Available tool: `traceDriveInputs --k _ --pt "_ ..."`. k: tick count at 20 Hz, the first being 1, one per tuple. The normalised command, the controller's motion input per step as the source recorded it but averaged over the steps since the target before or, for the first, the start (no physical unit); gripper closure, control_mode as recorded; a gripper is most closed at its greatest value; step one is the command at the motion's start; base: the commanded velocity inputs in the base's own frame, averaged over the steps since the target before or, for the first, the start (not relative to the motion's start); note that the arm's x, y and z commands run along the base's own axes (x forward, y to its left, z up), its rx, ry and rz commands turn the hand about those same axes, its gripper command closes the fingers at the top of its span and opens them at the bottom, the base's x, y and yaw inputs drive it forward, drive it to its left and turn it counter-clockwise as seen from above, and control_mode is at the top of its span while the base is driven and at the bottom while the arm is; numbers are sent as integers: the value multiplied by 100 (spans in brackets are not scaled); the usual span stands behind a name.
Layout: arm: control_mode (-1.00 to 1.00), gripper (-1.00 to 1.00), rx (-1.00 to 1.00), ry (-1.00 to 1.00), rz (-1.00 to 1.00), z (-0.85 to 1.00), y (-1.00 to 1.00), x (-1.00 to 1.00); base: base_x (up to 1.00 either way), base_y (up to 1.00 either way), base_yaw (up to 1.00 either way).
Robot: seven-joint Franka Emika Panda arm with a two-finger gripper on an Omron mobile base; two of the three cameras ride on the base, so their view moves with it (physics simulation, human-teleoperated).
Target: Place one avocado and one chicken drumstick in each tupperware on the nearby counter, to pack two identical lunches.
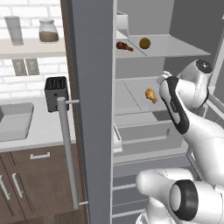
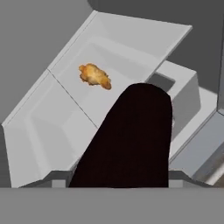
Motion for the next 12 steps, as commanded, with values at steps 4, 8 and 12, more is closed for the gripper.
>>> traceDriveInputs --k 4,8,12 --pt "-100 100 0 -3 0 0 0 -100 0 0 0" --pt "-100 100 0 -5 0 1 0 -100 0 0 0" --pt "-100 100 -1 0 0 19 1 -100 0 0 0"
